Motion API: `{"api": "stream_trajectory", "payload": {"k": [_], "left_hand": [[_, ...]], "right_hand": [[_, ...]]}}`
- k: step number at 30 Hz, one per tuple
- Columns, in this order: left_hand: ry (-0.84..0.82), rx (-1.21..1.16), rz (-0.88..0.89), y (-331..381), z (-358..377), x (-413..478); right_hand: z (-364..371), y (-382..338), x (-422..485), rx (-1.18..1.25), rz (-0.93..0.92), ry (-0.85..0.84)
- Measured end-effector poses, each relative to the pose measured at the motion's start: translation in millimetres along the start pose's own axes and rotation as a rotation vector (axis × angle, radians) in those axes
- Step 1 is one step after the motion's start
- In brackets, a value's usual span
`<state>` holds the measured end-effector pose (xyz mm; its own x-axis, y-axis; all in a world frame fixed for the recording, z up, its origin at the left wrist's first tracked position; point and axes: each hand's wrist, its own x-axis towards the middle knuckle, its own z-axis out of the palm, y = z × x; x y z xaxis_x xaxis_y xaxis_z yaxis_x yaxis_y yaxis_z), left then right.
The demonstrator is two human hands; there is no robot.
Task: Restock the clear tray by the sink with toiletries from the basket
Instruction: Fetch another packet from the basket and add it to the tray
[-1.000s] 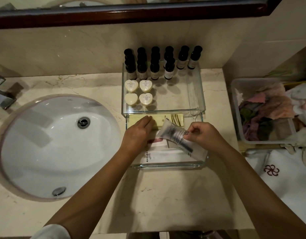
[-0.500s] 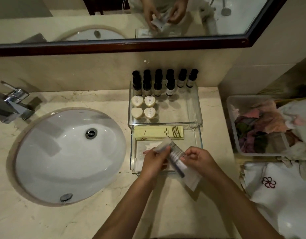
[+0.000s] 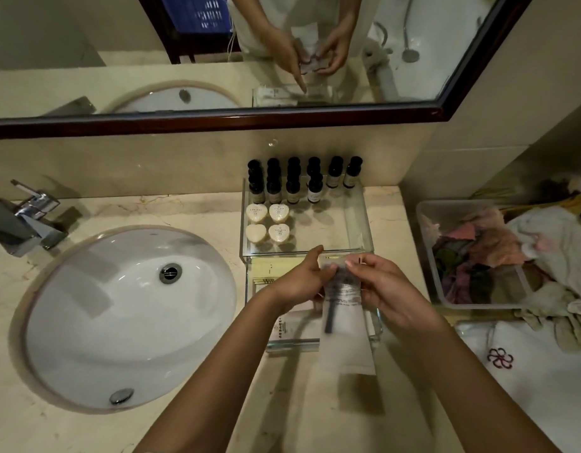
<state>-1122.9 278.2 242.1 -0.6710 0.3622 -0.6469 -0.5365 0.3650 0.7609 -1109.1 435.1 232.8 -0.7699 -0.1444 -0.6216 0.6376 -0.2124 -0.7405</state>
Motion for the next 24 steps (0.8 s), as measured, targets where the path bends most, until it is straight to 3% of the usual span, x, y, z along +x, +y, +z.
{"api": "stream_trajectory", "payload": {"k": [4,9,15,18,24], "left_hand": [[-0.032,-0.144,-0.077,2.1,-8.0,2.3],[-0.065,-0.160,-0.068,-6.2,-34.2,2.1],[0.549,-0.290,0.039,-8.0,-36.0,35.7],[0.788,-0.078,0.148,-1.6,-26.5,45.8],[0.924,0.341,0.179,11.1,-23.3,70.4]], "right_hand": [[-0.2,-12.9,10.5,-0.064,-0.001,0.043],[-15.4,-20.6,30.9,0.137,-0.084,0.341],[-26.8,-17.1,46.8,0.174,-0.066,0.426],[-29.1,-16.4,54.1,0.096,-0.049,0.453],[-30.3,-18.1,77.2,-0.015,-0.034,0.522]]}}
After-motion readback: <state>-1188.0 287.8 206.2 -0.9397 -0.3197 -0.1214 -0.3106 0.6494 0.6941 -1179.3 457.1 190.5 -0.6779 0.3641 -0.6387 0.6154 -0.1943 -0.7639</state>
